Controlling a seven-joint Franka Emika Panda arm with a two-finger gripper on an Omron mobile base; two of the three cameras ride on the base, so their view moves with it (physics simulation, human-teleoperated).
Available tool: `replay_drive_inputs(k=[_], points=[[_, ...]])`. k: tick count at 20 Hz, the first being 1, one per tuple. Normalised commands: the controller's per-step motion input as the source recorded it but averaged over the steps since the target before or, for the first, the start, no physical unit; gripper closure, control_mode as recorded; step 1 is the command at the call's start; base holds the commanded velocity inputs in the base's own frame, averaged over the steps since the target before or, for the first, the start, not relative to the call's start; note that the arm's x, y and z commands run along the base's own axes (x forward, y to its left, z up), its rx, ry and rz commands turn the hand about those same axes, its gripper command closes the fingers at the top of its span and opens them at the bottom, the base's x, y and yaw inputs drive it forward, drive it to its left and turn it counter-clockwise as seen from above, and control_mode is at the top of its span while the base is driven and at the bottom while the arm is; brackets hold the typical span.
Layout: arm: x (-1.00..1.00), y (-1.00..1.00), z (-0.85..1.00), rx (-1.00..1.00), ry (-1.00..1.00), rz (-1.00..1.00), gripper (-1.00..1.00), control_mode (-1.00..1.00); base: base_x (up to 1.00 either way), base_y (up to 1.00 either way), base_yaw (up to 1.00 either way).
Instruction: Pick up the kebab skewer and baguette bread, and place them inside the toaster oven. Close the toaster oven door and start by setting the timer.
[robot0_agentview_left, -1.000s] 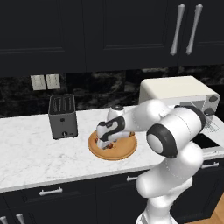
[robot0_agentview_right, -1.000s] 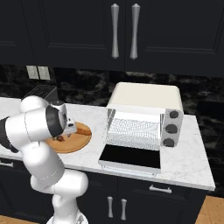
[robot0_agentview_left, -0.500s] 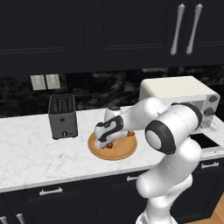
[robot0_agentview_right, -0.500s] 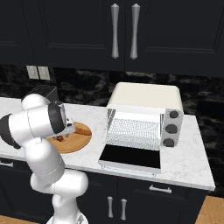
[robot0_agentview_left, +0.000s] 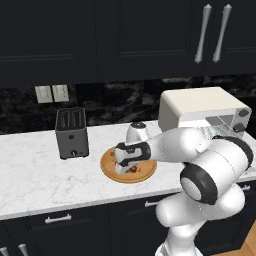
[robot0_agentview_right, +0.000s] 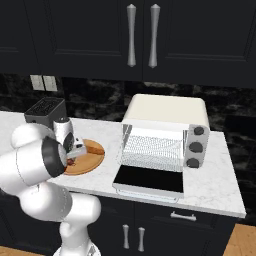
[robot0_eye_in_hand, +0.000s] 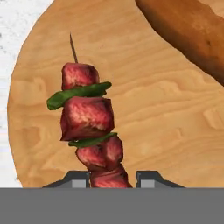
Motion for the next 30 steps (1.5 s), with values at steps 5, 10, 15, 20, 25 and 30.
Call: replay_drive_inputs(k=[5,10,15,20,25,30], points=[[-0.60,-0.76,0.90,0.00,-0.02,0.00,1.00,-1.00,0.00,0.00,0.00],[-0.48,-0.83,0.70,0.00,-0.02,-0.01,1.00,-1.00,0.00,0.00,0.00],[-0.10,-0.95,0.45,0.00,-0.01,-0.11,1.00,-1.00,0.00,0.00,0.00],[0.00,-0.99,0.37,0.00,0.01,-0.21,1.00,-1.00,0.00,0.00,0.00],[0.05,-0.83,0.39,0.00,0.03,-0.25,1.00,-1.00,0.00,0.00,0.00],[0.11,-0.57,0.48,0.00,0.09,-0.22,1.00,-1.00,0.00,0.00,0.00]])
